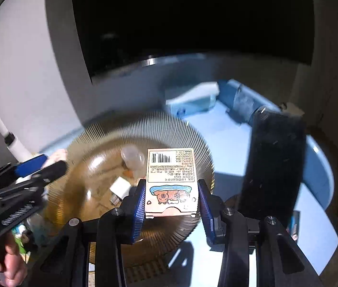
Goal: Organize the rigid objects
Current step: 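Carry eraser and pink box over the amber bowl and open both grippers, then move both tools back toward the toy pile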
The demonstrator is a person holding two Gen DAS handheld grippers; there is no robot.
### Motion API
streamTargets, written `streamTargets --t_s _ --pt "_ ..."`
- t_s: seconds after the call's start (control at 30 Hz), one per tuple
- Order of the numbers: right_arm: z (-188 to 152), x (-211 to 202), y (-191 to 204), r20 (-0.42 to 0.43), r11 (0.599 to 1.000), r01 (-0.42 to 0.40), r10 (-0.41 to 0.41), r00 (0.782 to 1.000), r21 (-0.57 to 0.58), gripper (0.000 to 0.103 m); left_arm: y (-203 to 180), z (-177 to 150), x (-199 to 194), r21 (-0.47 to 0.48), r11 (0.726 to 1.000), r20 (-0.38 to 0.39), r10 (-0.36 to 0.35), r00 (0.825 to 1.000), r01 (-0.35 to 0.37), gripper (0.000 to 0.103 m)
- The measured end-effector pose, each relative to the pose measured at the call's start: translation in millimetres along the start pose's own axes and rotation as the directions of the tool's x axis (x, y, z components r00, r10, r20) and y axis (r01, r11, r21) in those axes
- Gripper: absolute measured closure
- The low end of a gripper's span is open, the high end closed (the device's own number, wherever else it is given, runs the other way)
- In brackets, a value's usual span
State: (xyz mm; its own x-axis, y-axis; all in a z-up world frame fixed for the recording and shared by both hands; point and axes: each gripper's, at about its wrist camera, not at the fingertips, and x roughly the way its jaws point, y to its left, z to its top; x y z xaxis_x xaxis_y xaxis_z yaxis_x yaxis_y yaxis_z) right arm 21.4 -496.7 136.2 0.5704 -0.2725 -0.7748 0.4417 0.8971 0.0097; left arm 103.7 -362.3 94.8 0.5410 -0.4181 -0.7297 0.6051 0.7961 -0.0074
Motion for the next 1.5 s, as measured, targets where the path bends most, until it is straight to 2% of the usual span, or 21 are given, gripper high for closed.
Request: streamTargets --t_s 0.2,0.43,0.47,0.5,0.53,0.57,0.67,0.8,0.9,1.0,1.1,1.17,1.3,1.4,1.43,1.5 --pt "-9.8 23.9 0.1 -0.074 1.000 0.022 -0.023 0.997 -0.012 0.063 -3.9 -10.7 33.2 0.015 1.000 -0.082 0.011 0.997 -0.010 0.057" --pt "-15.5 30.7 -0.2 -0.101 1.000 0.019 -0.020 0.995 -0.007 0.063 -5.7 -19.9 48.2 0.017 1.000 -0.142 -0.003 0.990 0.006 0.055" --pt "-15.0 28.6 -0.9 -0.102 1.000 0.014 -0.014 0.995 0.001 0.062 -5.0 -19.7 49.0 0.014 1.000 -0.149 -0.014 0.989 0.016 0.052" --pt "-14.4 28.7 -0.7 -0.101 1.000 0.010 -0.009 0.995 0.007 0.056 -4.0 -19.6 49.0 0.008 1.000 -0.158 -0.025 0.987 0.027 0.042" --pt "-12.7 26.5 -2.0 -0.094 1.000 0.009 -0.008 0.996 0.016 0.052 -2.2 -19.3 45.6 0.003 0.999 -0.156 -0.036 0.987 0.037 0.036" --pt "-11.6 20.5 -3.2 -0.078 1.000 0.007 -0.005 0.997 0.022 0.047 0.3 -18.1 36.3 -0.003 0.999 -0.137 -0.053 0.989 0.053 0.036" --pt "-4.6 -12.5 -7.7 0.015 1.000 0.003 -0.003 1.000 0.030 0.045 10.5 -13.5 5.8 -0.013 0.997 -0.082 -0.074 0.994 0.073 0.036" --pt "5.7 -66.6 -16.6 0.133 0.998 -0.028 0.019 0.991 0.063 0.042 32.8 -12.6 -57.1 -0.059 0.993 0.029 -0.102 0.994 0.104 0.033" --pt "5.7 -101.4 -12.5 0.194 0.997 -0.050 0.038 0.980 0.055 0.041 41.8 -18.8 -103.2 -0.059 0.994 0.104 -0.085 0.991 0.091 0.032" --pt "0.4 -122.6 2.3 0.216 0.997 -0.074 0.067 0.974 0.026 0.041 44.7 -29.2 -147.9 -0.047 0.997 0.168 -0.049 0.985 0.058 0.028" --pt "-7.7 -140.0 24.2 0.222 0.994 -0.104 0.104 0.969 -0.014 0.041 49.4 -40.7 -191.0 -0.041 0.999 0.227 -0.016 0.974 0.026 0.027" --pt "-12.9 -149.9 38.0 0.227 0.992 -0.119 0.125 0.966 -0.040 0.040 51.2 -47.6 -215.4 -0.024 1.000 0.253 0.015 0.967 -0.010 0.023" --pt "-26.6 -167.8 71.9 0.237 0.980 -0.166 0.188 0.953 -0.110 0.040 56.2 -69.0 -265.3 0.004 0.993 0.327 0.109 0.939 -0.116 0.015" --pt "-42.2 -171.1 102.5 0.213 0.966 -0.194 0.229 0.950 -0.174 0.040 67.1 -89.0 -290.1 -0.037 0.980 0.363 0.194 0.911 -0.194 0.000" --pt "-47.5 -169.3 111.0 0.199 0.960 -0.204 0.241 0.950 -0.191 0.040 74.0 -97.8 -294.3 -0.068 0.972 0.364 0.236 0.901 -0.226 0.000" --pt "-61.5 -162.4 130.6 0.165 0.947 -0.221 0.262 0.951 -0.233 0.040 87.4 -111.4 -293.9 -0.113 0.957 0.347 0.289 0.892 -0.266 0.000"
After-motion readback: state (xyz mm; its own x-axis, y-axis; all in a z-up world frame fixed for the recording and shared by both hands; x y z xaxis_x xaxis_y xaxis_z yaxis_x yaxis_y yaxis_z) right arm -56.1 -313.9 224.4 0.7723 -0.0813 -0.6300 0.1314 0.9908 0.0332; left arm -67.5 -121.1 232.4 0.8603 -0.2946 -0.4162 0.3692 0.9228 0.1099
